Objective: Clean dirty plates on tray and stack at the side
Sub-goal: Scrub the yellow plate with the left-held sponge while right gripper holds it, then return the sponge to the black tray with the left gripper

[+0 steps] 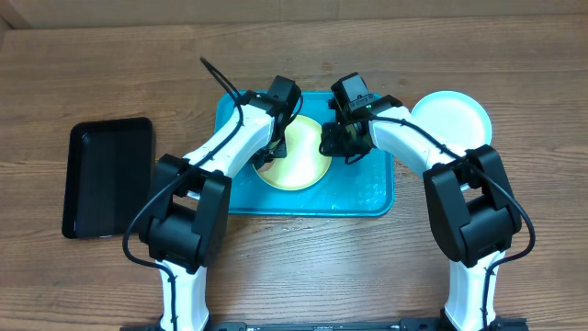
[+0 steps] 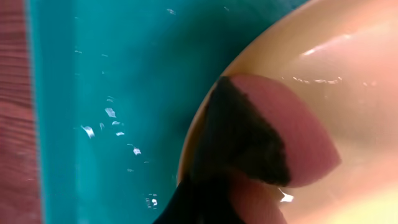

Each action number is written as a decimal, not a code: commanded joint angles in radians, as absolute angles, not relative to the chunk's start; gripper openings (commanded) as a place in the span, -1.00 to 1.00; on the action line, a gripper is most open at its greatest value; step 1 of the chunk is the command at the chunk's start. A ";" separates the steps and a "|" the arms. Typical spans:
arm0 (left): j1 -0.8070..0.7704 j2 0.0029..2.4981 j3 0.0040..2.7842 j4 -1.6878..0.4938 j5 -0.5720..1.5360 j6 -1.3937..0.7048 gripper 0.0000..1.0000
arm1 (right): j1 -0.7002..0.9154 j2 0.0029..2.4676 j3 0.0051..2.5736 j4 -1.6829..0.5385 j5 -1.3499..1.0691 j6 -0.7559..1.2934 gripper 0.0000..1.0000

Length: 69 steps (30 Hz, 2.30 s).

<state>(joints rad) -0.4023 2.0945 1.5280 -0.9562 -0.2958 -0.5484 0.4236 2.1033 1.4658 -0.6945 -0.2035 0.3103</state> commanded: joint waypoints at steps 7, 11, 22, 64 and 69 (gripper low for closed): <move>-0.383 2.126 1.579 -0.850 0.029 -0.565 -0.91 | 0.421 2.106 1.459 -0.673 -0.176 0.308 -0.92; -0.408 2.127 1.547 -0.743 0.225 -0.565 -0.91 | 0.421 2.106 1.459 -0.674 -0.176 0.308 -0.92; -0.471 2.127 1.508 -0.713 0.226 -0.560 -0.92 | 0.421 2.106 1.459 -0.675 -0.176 0.308 -0.92; 0.043 2.124 1.870 -1.414 -0.459 -0.782 -0.92 | 0.421 2.106 1.459 -0.695 -0.172 0.280 -0.92; 0.196 2.124 1.869 -1.416 -0.393 -0.781 -0.92 | 0.421 2.106 1.459 -0.685 -0.172 0.280 -0.92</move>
